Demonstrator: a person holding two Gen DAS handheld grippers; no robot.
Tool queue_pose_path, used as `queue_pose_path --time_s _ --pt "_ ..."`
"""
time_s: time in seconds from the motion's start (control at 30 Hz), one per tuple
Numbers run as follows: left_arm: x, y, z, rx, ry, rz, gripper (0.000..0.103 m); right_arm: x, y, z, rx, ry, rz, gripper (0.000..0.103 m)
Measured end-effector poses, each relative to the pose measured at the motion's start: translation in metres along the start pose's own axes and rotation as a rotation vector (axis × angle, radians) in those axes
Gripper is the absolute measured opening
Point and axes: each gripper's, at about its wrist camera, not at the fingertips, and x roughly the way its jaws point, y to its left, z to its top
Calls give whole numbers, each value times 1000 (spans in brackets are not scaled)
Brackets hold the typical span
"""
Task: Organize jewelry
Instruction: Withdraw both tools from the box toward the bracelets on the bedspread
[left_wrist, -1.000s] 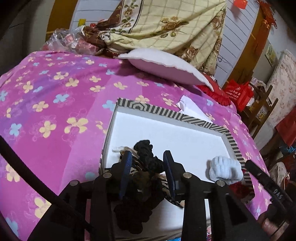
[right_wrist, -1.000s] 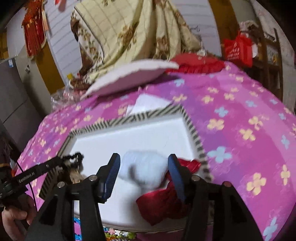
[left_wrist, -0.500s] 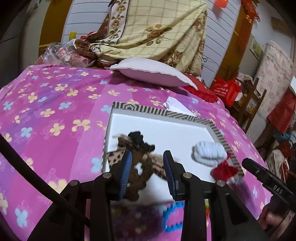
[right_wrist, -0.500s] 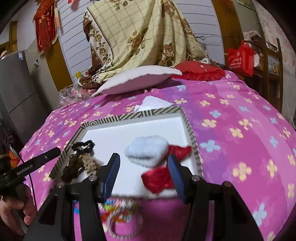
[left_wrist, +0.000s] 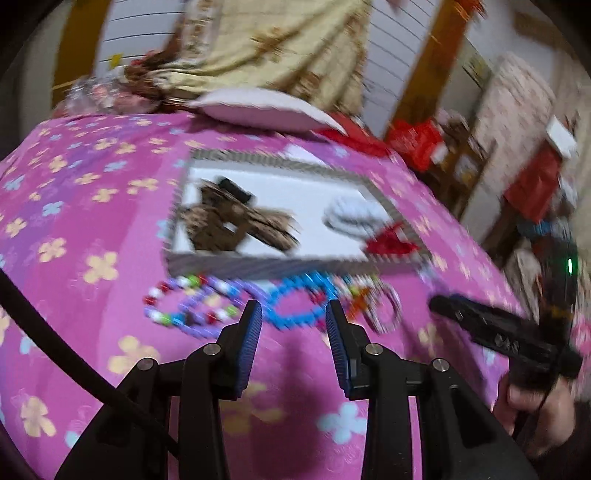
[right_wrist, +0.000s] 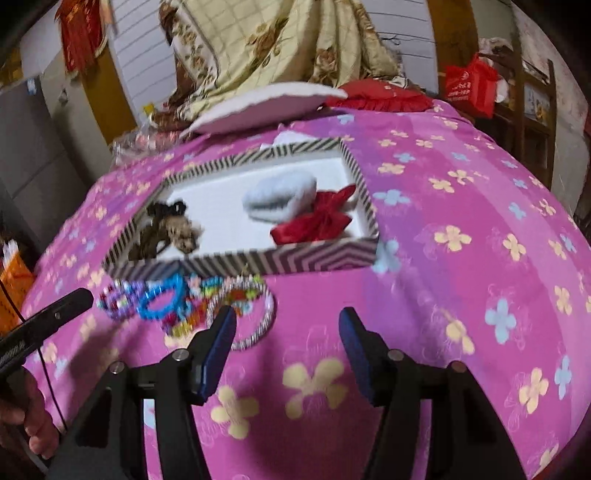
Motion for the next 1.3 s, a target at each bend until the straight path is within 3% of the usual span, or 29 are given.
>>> queue_pose_path --time_s 0.1,0.17,0.33,0.47,0.63,0.73,1.0,1.1,1.23,1.3 --pt "21 -17 -3 82 50 17 14 13 1 1 0 28 -9 61" --pt "31 -22 -2 93 68 -11 14 20 0 3 23 40 14 61" --pt "37 -19 3 68 49 -16 14 36 13 7 -12 53 -8 61" --pt "30 -6 7 26 41 -12 9 46 21 6 -35 78 -9 60" --pt "-14 32 13 -97 -57 76 9 52 31 4 -93 94 -30 56" --pt "-14 50 10 -165 -35 126 9 53 33 3 -112 89 -40 55" --pt "14 35 2 -72 88 124 9 56 39 2 -156 94 -69 59" --pt "15 32 2 -54 89 113 9 56 40 2 -165 96 -72 61" --pt "11 40 4 -65 77 175 9 56 41 2 -168 97 -71 63" --pt "3 52 6 -102 50 221 9 58 42 2 -172 103 -71 69"
